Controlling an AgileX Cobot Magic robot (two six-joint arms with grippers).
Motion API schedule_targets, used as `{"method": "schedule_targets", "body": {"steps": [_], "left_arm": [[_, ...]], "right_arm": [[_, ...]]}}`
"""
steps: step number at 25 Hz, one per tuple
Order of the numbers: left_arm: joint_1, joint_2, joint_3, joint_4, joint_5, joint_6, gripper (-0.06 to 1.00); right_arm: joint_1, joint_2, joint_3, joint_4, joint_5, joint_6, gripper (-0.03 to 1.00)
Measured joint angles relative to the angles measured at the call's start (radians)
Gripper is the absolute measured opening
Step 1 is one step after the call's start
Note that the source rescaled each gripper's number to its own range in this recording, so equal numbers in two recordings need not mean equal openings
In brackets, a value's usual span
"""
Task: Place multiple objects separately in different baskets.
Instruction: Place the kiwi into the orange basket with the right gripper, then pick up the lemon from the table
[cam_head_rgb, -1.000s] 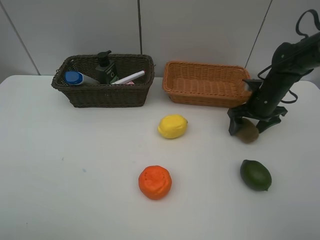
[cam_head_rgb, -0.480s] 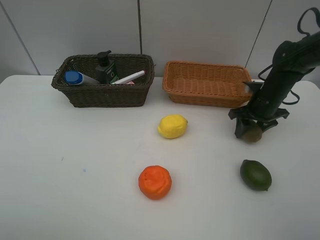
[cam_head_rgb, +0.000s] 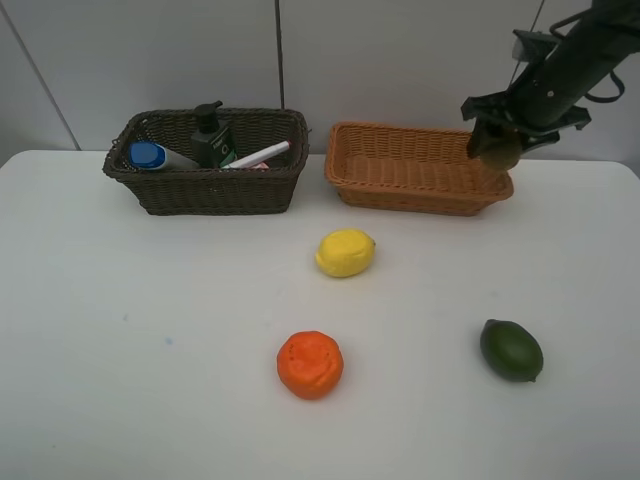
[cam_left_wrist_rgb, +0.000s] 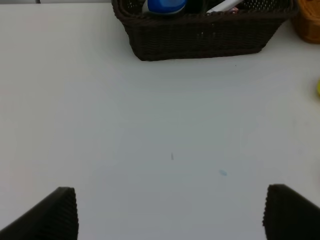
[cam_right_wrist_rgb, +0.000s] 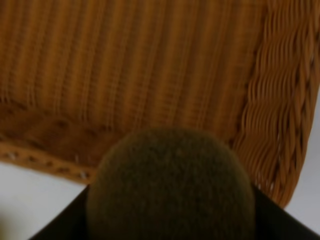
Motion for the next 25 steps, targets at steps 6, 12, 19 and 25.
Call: {"method": "schedule_targets", "body": {"steps": [6,12,19,25], "left_arm": [[0.0,0.0,0.0,0.0,0.0,0.0,0.97],[0.0,0.0,0.0,0.0,0.0,0.0,0.97],[0.0,0.0,0.0,0.0,0.0,0.0,0.97],[0.0,0.0,0.0,0.0,0.0,0.0,0.97]], "right_arm": [[0.0,0.191,-0.226,-0.001,-0.014,0.001,0.07],[0.0,0.287,-0.324,-0.016,-0.025,0.003,0.82],[0.0,0.276,-0.332,-0.011,0.077,0.011,0.98],[0.0,0.184,-0.333,0.025,0.31,0.057,0.99]]}}
